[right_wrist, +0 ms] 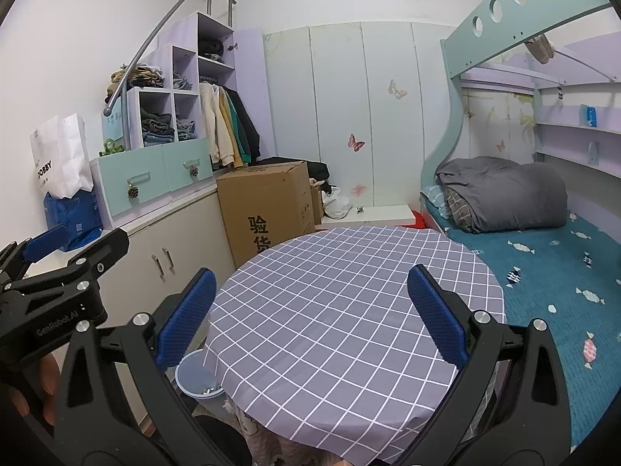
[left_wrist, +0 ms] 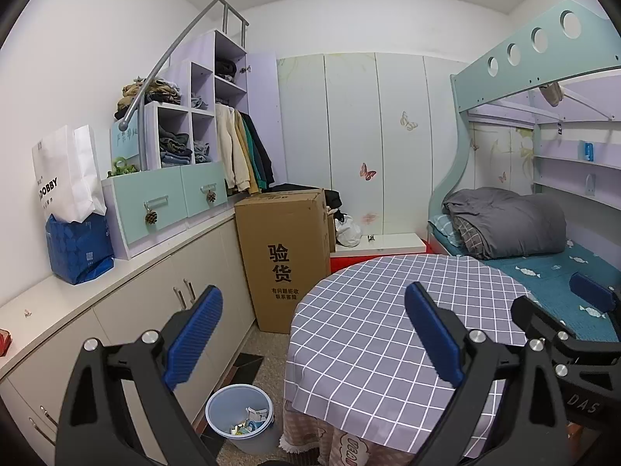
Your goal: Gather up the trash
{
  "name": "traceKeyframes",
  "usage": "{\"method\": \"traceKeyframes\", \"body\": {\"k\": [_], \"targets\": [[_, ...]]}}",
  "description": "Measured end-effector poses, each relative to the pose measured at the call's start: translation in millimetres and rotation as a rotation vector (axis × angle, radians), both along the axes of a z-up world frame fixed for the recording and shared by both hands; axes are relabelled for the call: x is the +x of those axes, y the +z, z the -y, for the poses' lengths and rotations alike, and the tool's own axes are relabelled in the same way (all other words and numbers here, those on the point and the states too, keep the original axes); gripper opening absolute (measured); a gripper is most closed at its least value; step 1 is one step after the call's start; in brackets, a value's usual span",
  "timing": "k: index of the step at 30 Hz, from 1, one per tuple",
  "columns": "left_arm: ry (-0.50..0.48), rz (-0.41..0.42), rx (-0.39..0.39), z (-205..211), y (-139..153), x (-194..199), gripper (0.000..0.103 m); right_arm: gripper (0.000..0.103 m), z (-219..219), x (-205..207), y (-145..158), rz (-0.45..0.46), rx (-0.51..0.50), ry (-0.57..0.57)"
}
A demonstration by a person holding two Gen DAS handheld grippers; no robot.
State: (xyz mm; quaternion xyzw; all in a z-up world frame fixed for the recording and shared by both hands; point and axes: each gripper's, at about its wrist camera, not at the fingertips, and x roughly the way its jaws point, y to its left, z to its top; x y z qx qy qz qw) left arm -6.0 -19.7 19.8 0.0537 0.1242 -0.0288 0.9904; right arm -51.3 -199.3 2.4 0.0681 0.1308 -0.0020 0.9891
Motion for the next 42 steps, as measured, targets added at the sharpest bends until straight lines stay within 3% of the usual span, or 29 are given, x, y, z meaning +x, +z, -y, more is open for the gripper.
{"method": "traceKeyframes", "body": {"k": [42], "targets": [[0.004, -0.007, 0.000, 4.3, -3.3, -1.8, 0.093, 0.097, 4.8, 7.2, -4.0, -0.019, 0.019, 0.038]]}}
